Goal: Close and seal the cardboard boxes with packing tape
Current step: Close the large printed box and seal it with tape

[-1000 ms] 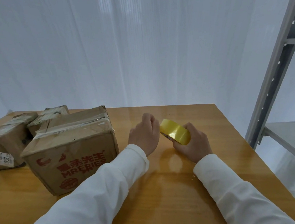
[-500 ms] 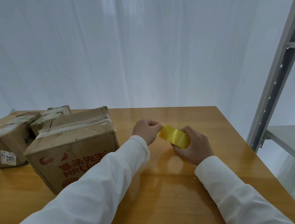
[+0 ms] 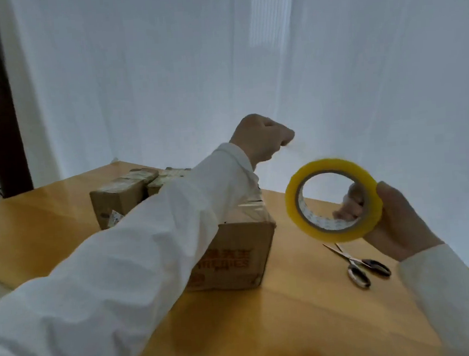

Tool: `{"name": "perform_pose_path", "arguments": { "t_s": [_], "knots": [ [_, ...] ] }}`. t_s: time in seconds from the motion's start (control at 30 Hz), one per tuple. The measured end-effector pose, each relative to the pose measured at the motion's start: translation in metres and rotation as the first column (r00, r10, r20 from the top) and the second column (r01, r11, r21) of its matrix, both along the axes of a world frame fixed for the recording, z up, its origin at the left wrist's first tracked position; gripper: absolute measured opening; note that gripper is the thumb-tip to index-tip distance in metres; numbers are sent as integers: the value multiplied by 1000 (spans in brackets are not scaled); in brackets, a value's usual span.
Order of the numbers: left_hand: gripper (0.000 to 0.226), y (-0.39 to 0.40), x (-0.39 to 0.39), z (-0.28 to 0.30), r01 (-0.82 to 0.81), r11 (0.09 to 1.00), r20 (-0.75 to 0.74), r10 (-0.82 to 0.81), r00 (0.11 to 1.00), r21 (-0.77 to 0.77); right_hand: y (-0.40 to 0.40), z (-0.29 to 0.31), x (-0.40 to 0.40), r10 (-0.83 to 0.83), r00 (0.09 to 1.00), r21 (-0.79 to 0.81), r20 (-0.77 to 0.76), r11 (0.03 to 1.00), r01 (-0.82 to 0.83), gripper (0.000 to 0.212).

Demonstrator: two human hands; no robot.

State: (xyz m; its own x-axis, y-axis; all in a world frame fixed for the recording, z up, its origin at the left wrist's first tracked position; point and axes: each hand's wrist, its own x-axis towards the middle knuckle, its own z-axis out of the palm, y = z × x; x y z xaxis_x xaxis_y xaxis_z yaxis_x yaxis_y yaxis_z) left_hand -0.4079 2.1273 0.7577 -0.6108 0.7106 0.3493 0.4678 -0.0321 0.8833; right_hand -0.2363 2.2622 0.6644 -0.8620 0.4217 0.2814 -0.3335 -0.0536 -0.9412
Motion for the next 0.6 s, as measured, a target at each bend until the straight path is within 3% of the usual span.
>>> {"name": "perform_pose_path", "arguments": {
  "t_s": [0.03,0.1,0.17,0.23,0.4,0.6],
  "knots": [
    [3,-14,-13,8,-42,998,42,41,998,36,-7,16,-9,-23,998,48,67,999,20,59],
    [2,-43,-39,16,-131,989,117,121,986,74,-20,49,-27,-186,945,319,270,943,95,65],
    [5,-69,-63,9,-190,980,189,177,966,51,-31,78,-48,-388,849,628,358,773,88,66],
    [10,-91,-83,-12,-225,974,302,209,930,21,-40,104,-74,-475,793,762,381,647,22,65],
    [19,-117,-118,-62,-279,960,575,231,785,-5,-69,129,-142,-590,653,857,475,478,-192,63],
    [23,-133,-141,-105,-259,959,671,265,692,-111,-78,112,-185,-726,470,861,502,369,-348,62]
  ]
}}
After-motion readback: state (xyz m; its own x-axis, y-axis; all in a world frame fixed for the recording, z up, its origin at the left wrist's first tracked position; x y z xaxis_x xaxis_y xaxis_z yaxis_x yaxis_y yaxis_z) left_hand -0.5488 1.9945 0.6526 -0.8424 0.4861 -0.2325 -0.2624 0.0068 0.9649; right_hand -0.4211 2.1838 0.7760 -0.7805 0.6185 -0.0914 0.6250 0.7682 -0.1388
